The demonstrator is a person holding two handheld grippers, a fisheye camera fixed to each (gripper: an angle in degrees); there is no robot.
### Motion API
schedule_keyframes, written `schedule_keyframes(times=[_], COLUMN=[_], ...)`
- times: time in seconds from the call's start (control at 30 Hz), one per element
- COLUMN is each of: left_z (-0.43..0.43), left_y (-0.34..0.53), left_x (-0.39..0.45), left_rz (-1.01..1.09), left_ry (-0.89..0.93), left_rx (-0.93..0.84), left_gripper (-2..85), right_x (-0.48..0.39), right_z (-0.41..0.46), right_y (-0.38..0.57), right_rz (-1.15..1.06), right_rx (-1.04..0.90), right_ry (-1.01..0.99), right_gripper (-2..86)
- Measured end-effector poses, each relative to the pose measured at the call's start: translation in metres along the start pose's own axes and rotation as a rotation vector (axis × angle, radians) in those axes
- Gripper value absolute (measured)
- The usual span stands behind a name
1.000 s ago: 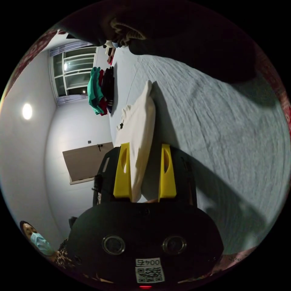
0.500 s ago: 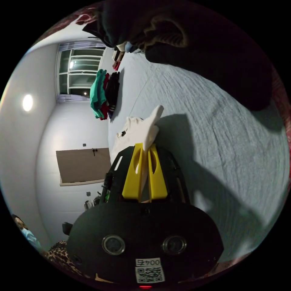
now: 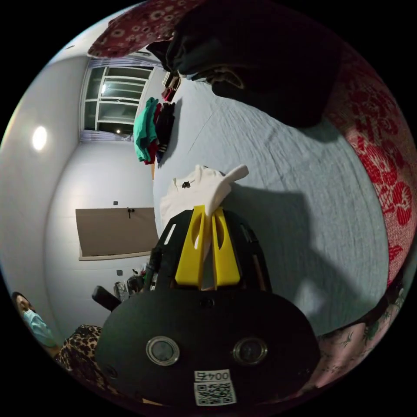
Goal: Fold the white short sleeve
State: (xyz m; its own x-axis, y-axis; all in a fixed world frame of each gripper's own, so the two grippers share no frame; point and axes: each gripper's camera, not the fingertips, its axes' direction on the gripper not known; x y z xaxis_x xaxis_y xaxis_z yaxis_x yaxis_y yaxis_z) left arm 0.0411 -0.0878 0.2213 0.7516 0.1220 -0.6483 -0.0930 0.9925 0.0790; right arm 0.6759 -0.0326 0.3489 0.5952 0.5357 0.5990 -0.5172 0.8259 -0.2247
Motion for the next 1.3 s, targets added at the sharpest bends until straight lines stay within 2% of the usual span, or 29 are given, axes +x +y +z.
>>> schedule_keyframes(times=[0.13, 0.43, 0.7, 0.97, 1.3], left_z=[-0.049, -0.14, -0.169, -0.173, -0.173], left_y=[0.016, 0.076, 0.133, 0.167, 0.181], left_x=[-0.077, -0.221, -0.335, -0.415, -0.47], left_rz=[-0.224, -0.498, -0.712, -0.797, -0.751], left_ry=[0.07, 0.079, 0.125, 0.122, 0.032], left_rx=[0.132, 0.348, 0.452, 0.424, 0.314], left_gripper=[0.9, 1.0, 1.2, 1.7, 1.6], right_x=[-0.066, -0.236, -0.34, -0.405, -0.458], right_z=[0.037, 0.169, 0.296, 0.391, 0.467], right_y=[-0.018, -0.044, -0.045, -0.041, -0.044], right_rz=[-0.074, -0.301, -0.401, -0.431, -0.445], right_rx=[-0.014, -0.117, -0.195, -0.237, -0.278], right_ry=[-0.021, 0.003, 0.116, 0.242, 0.368], right_gripper=[3.2, 3.5, 3.6, 3.6, 3.8])
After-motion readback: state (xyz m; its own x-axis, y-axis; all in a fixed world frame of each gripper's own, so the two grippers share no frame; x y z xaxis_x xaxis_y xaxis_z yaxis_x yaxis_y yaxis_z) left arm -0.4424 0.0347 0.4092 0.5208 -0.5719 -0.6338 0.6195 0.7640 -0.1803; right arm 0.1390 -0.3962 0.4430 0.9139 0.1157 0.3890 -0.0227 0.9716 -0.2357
